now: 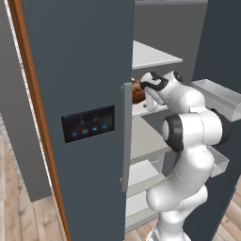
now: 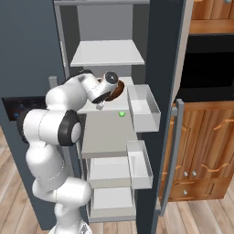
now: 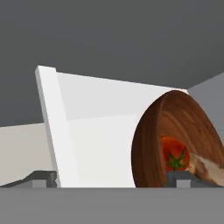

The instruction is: Pick the chicken drumstick and tomato from their plates and place them in the bowl. Then put the bowl in the fridge.

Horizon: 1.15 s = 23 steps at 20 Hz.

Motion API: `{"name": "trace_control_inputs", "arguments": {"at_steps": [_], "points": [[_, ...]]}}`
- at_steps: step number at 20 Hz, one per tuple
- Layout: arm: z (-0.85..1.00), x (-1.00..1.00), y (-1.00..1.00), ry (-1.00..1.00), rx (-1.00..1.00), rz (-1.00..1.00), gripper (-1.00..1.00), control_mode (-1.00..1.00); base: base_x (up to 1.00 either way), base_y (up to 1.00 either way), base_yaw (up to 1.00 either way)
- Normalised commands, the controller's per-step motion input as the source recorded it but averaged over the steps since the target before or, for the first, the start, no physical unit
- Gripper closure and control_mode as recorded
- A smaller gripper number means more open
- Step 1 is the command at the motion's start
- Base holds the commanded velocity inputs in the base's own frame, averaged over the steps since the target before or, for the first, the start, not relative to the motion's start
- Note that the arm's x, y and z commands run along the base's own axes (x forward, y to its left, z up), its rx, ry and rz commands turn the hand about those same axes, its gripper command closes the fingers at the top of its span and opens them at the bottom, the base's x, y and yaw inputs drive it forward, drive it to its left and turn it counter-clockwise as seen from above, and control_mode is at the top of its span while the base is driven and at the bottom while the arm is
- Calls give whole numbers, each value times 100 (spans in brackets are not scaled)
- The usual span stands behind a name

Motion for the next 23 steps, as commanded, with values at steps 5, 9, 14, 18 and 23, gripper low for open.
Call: {"name": "trace_control_inputs", "arguments": {"at_steps": [5, 9, 14, 18, 23], "points": [[7, -63, -1, -4, -1, 0, -100, -100, 0, 0, 0], [12, -65, 0, -10, -1, 0, -100, -100, 0, 0, 0], [3, -79, 6, -16, -11, 0, -100, -100, 0, 0, 0], [6, -76, 17, -17, -22, 0, -100, -100, 0, 0, 0], [0, -80, 10, -14, -28, -1, -100, -100, 0, 0, 0]]}}
